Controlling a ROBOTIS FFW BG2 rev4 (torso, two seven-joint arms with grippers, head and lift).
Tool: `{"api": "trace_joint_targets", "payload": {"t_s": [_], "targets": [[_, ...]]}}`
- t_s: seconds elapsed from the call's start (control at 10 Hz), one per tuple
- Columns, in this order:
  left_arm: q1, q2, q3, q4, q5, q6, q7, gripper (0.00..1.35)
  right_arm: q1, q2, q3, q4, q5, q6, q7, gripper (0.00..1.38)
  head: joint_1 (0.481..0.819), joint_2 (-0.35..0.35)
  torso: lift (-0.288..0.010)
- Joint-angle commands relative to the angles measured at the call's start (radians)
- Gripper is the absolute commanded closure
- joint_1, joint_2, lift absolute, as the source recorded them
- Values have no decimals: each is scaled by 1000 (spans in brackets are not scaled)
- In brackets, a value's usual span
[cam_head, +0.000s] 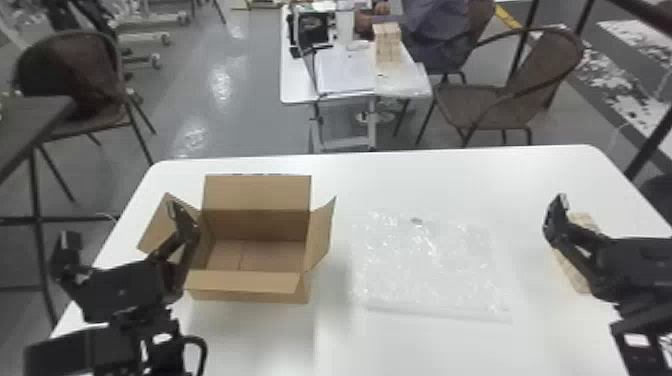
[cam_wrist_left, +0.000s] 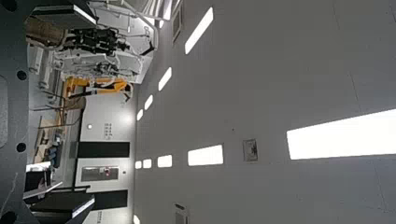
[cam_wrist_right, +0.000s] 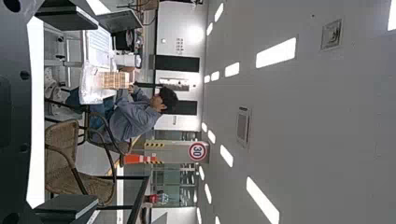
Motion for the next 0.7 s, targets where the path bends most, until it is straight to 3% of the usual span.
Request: {"api": "trace_joint_targets", "payload": {"t_s": [0.0, 0.6], "targets": [[0, 0, 0, 0, 0, 0, 0, -2, 0, 0, 0, 0, 0, 0, 0, -2, 678, 86, -100], [0, 0, 0, 0, 0, 0, 0, -2, 0, 0, 0, 0, 0, 0, 0, -2, 678, 86, -100]]}}
